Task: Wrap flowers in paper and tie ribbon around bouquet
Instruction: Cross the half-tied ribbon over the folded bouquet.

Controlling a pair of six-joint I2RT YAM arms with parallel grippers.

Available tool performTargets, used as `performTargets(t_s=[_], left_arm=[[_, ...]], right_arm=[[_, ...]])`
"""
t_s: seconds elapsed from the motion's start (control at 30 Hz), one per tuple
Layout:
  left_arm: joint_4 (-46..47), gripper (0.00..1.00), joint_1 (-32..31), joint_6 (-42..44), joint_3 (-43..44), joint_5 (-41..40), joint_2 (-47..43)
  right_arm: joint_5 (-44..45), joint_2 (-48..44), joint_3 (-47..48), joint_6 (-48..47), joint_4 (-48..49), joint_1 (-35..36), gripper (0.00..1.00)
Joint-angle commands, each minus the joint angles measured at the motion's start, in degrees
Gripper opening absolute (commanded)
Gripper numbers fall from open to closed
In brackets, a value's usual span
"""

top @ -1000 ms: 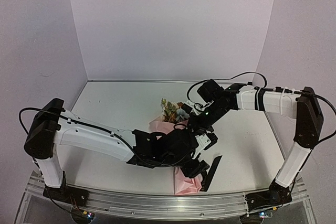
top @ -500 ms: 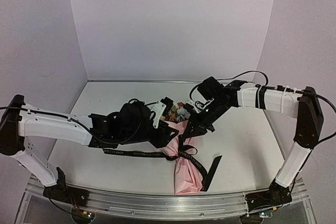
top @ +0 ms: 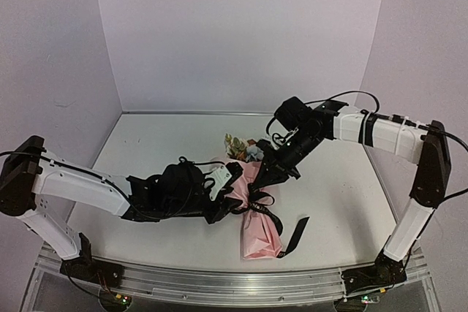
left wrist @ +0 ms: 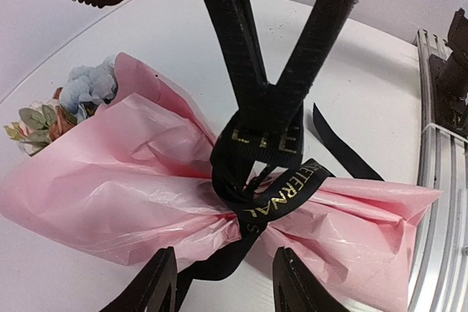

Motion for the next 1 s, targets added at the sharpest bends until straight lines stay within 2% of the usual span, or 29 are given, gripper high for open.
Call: performTargets(t_s=[0.0,0.1,0.23,0.47,0.7,0.9,0.97], left_arm=[[7.72,0.46,0.40,7.15,0.39,-3.02,0.21],[8.27,0.45,0.38,8.07,1.08,-2.00,0.41],[7.75,0.39,0.32,7.79,1.12,4.74,-0.32],[9.08,0.36,-1.79,9.55,-1.36,6.68,-1.89],[9.57,0.36,-2.71,8.37,0.49,1.57,0.62],[9.34,0.29,-2.72,7.02,2.00,-4.91,2.09],[9.37,0.28,-2.75,7.51,2.21,-4.73,2.20]], right_arm=[[-0.30,-0.04,2.91,6.25,-2.28,0.74,0.00],[0.81,0.96,3.39,9.40,-2.26,1.19,0.00],[2.60,1.74,3.90,12.35,-2.26,1.76,0.00],[3.71,3.38,5.82,16.98,-2.22,2.76,0.00],[5.52,4.39,6.15,19.71,-2.22,3.67,0.00],[6.30,4.69,6.07,20.76,-2.22,4.37,0.00],[6.56,4.74,5.89,21.02,-2.12,4.55,0.00]])
